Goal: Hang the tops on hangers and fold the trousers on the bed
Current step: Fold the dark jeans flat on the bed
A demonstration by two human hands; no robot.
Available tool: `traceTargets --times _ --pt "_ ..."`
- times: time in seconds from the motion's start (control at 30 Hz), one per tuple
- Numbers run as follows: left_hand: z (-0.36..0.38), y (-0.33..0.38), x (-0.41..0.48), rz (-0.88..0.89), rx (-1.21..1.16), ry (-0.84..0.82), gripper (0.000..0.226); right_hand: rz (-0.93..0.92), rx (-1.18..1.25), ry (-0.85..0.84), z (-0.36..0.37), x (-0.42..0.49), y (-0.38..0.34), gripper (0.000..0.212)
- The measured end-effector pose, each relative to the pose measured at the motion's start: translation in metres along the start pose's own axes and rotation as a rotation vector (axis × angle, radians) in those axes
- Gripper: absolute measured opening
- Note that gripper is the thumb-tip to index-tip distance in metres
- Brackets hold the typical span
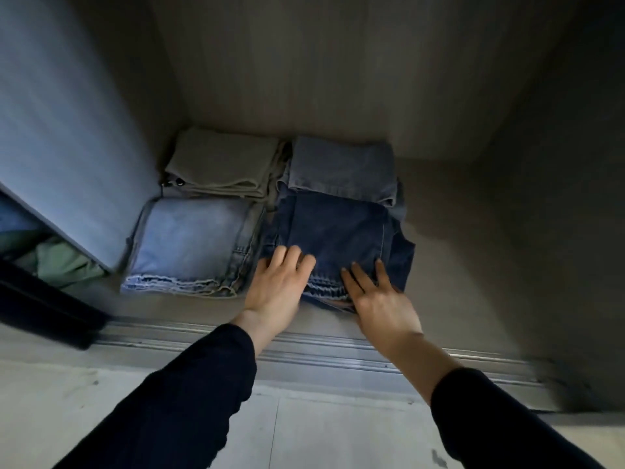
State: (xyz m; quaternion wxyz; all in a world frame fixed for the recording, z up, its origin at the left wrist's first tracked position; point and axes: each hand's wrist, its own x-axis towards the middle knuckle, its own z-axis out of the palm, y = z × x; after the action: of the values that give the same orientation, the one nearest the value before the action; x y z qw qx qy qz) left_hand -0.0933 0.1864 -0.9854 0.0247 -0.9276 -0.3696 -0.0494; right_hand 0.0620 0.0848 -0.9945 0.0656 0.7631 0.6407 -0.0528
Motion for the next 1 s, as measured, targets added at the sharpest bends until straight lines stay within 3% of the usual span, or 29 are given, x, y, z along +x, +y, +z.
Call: traceTargets --times 0.13,0.3,0.43,0.5,0.7,0.87,1.0 --pt "0.005 -0.002 0.014 -0.063 0.012 0.019 0.054 -0.019 0.008 0.041 0.006 0.016 0.001 0.065" --pt "0.020 -0.006 -0.025 0.014 -0.110 -0.142 0.083 -0.026 0.196 -0.100 0.024 -0.016 0.004 0.086" --pt "-0.008 -0.015 -0.031 0.004 -0.296 -0.336 0.082 0.016 0.257 -0.256 -0.015 -0.008 0.008 0.075" --pt "-0.037 -0.018 -0.029 -0.008 -0.347 -0.418 0.074 0.048 0.296 -0.233 -0.048 -0.009 0.003 0.068" --pt "-0.183 -0.020 -0.054 -0.245 -0.474 -0.283 0.050 -0.001 0.355 -0.208 -0.190 -0.061 -0.036 0.060" --pt "-0.366 -0.037 -0.098 -0.405 -0.520 -0.196 0.036 -0.122 0.344 -0.229 -0.362 -0.129 -0.086 0.056" --pt "-0.513 -0.068 -0.132 -0.516 -0.538 -0.070 0.025 -0.197 0.396 -0.153 -0.508 -0.171 -0.132 0.041"
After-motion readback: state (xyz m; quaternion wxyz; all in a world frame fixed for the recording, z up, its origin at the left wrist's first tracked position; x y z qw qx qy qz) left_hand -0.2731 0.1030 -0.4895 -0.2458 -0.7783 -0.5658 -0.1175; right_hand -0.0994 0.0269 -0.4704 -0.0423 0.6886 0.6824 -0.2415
